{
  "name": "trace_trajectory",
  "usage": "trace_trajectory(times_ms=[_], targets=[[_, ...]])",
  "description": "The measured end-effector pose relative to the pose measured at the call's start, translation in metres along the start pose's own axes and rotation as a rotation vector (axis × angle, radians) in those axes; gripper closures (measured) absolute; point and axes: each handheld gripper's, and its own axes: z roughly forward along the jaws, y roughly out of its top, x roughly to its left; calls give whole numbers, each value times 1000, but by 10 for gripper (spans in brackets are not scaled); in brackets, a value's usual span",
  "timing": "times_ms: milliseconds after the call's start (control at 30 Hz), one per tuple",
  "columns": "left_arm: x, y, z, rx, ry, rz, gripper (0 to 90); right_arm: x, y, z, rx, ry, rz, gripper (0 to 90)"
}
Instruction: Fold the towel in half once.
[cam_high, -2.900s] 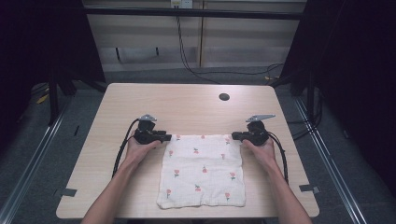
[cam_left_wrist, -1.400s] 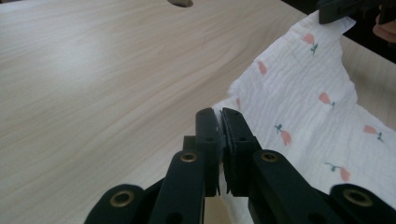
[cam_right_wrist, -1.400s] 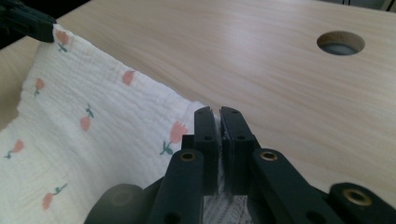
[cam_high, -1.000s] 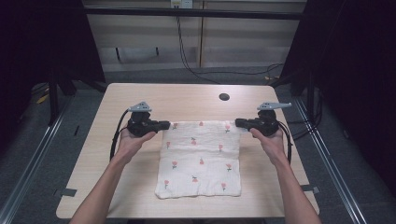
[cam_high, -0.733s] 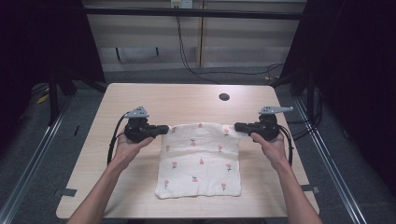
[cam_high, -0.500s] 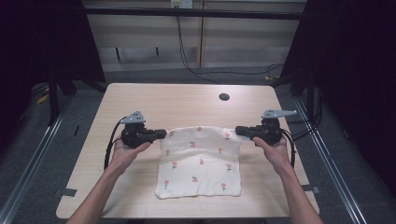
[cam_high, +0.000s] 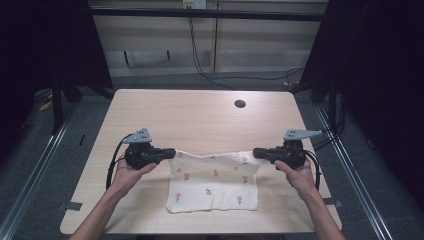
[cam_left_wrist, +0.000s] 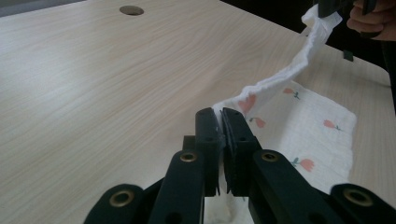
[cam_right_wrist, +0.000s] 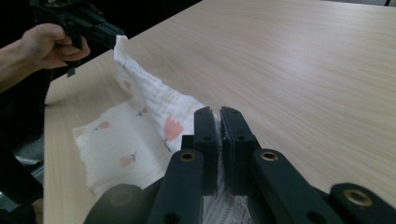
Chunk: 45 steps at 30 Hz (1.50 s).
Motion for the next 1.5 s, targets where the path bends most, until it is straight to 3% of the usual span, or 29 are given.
trace_trajectory(times_ms=[367,667,833,1200,1267,1333,1367,1433,1500], targets=[[-30,-18,-11,79,-54,72,862,22,-24,-10,60,16,-20,856],[-41,-41,-10,141,-90,72,860,42,-56,-11,105,38,-11,855],[-47,-59,-4,209,-100,74,856,48,-68,-9,148,37,-7,851],[-55,-70,2,258,-115,74,807,53,-83,-3,219,25,-17,830],[-57,-71,2,280,-119,89,778,55,-85,-5,231,20,-22,774],[-56,-71,0,269,-123,83,746,55,-85,-7,226,19,-22,767],[-53,-69,-4,242,-133,62,733,56,-85,-10,212,32,-11,721],[-52,-68,-6,222,-135,38,704,57,-85,-13,207,34,-8,713],[-50,-65,-8,209,-131,42,673,57,-84,-13,192,22,-6,682]])
